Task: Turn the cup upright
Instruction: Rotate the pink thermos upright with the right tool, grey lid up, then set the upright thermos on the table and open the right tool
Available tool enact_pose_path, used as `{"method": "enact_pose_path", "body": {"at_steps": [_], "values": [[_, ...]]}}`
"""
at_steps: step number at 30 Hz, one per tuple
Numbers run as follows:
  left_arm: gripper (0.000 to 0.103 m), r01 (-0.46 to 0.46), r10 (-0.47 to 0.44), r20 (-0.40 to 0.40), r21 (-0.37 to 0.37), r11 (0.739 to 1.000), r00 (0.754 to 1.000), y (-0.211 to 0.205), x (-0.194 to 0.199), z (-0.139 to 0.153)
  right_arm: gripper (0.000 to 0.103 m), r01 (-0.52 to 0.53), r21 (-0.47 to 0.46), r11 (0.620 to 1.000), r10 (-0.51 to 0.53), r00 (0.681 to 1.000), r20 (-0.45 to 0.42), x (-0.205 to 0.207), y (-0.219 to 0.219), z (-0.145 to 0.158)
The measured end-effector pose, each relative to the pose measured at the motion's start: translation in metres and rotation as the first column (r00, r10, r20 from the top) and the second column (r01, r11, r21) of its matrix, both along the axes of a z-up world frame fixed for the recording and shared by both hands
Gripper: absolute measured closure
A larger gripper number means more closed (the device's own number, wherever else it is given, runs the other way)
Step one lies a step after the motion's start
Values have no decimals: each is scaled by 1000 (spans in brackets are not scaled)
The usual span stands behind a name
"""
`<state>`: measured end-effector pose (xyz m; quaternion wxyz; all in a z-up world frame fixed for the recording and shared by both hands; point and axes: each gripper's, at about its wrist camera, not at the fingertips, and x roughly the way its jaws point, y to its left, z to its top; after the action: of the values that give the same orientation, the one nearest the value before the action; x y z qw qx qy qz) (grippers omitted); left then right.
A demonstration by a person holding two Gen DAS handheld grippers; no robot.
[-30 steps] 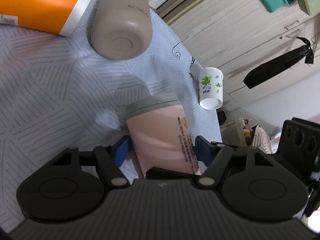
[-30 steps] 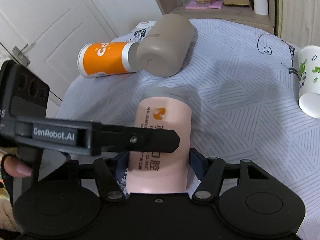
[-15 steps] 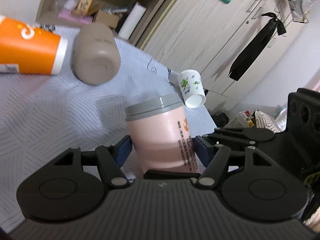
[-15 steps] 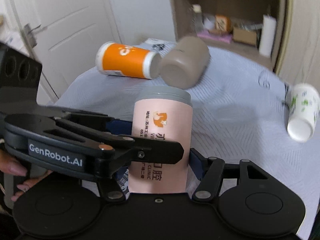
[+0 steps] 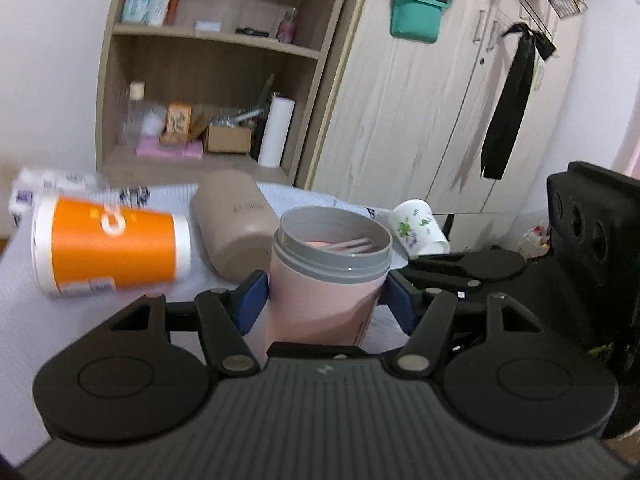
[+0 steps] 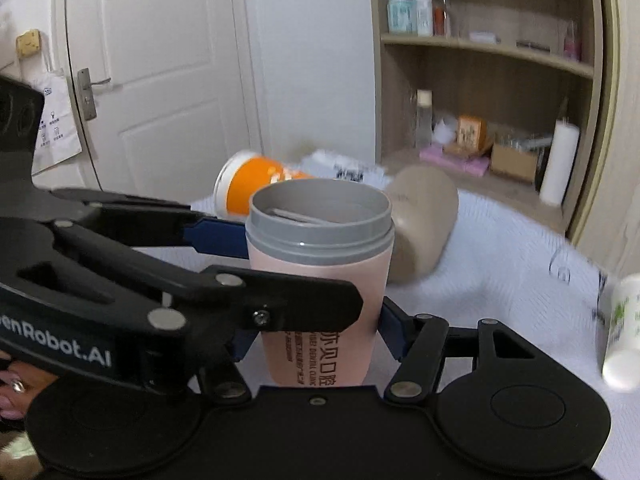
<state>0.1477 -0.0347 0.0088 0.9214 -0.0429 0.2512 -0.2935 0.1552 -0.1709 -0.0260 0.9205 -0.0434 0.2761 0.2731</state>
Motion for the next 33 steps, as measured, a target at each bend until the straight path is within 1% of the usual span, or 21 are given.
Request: {"method": "enact_pose_path", "body": {"at_steps": [4, 8, 10, 12, 13, 15, 17, 22, 25, 27, 29, 30, 33], "values": [[40, -12, 11, 56, 20, 1000, 998, 1, 9, 0, 36, 18, -36, 999, -14, 995, 102, 8, 14, -5], [40, -15, 11, 92, 42, 999, 996, 1, 15, -5, 36, -4, -66, 998, 14, 988, 151, 14, 19, -10], [40, 2, -8, 92, 61, 998, 996, -1, 17, -9, 36, -3, -82, 997, 17, 986, 163, 15, 20, -16], [40, 21, -27, 77, 73, 997, 997, -3, 21, -14, 36, 2, -82, 997, 11, 989, 150, 16, 19, -22], [40, 30, -35, 67, 76, 997, 997, -5, 23, -16, 36, 4, -67, 998, 4, 992, 129, 17, 16, -25], [40, 41, -48, 82, 79, 996, 996, -8, 24, -18, 35, 16, -36, 999, -12, 993, 114, 17, 11, -27], [40, 43, -49, 80, 77, 996, 996, -11, 26, -19, 35, 25, -18, 1000, -23, 994, 104, 19, 8, -29], [40, 36, -42, 81, 69, 997, 996, -12, 28, -21, 35, 28, -4, 1000, -28, 995, 97, 22, 6, -30], [37, 21, -25, 71, 63, 998, 997, -12, 31, -24, 35, 30, -14, 999, -29, 995, 97, 22, 8, -31], [37, 6, -11, 69, 68, 998, 998, -13, 30, -25, 35, 31, -30, 999, -28, 996, 80, 22, 10, -32], [37, -2, -5, 83, 81, 997, 997, -14, 24, -26, 31, 31, -37, 999, -28, 996, 81, 18, 9, -33], [35, -7, -1, 91, 89, 996, 996, -15, 21, -26, 28, 32, -44, 999, -28, 996, 81, 16, 8, -33], [28, -22, 12, 98, 97, 995, 995, -16, 17, -25, 27, 58, -61, 996, -53, 994, 91, 7, 7, -33]]}}
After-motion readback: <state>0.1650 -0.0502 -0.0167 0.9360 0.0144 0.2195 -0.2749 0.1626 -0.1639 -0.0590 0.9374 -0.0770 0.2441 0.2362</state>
